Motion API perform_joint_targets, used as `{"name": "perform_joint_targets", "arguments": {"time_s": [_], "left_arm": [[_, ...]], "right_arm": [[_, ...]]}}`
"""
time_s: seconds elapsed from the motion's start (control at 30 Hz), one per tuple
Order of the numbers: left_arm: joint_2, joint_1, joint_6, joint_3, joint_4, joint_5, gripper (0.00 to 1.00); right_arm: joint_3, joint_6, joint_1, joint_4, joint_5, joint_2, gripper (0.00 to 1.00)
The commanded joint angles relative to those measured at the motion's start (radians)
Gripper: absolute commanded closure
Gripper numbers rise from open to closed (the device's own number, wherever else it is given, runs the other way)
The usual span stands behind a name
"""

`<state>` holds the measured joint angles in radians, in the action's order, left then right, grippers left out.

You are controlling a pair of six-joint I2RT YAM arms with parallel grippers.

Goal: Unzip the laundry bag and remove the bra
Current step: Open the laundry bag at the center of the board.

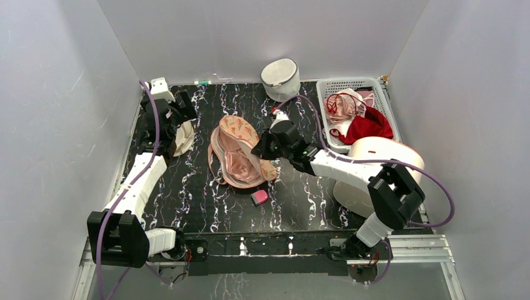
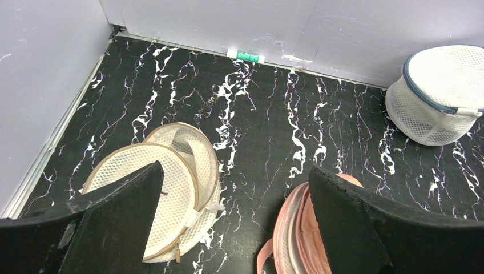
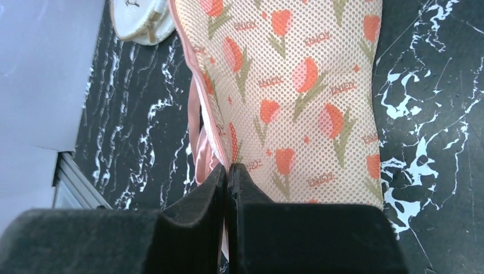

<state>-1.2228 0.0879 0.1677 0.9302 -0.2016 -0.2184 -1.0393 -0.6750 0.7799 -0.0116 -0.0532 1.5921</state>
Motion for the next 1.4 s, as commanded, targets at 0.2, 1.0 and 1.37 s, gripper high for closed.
{"name": "perform_joint_targets", "arguments": {"time_s": [0.2, 1.0, 1.37], "left_arm": [[0.004, -0.007, 0.012, 0.015, -0.007, 0.023, 0.02], [0.003, -0.008, 0.029, 0.016, -0.005, 0.045, 0.02], [-0.007, -0.010, 0.042, 0.020, -0.002, 0.061, 0.02]], "right_arm": [[0.125, -0.004, -0.182, -0.004, 0.237, -0.165, 1.00], [0.052, 0.358, -0.215, -0.129, 0.720, 0.117, 0.94], [-0.085, 0.407, -0.105, -0.323, 0.599, 0.065, 0.37]]}}
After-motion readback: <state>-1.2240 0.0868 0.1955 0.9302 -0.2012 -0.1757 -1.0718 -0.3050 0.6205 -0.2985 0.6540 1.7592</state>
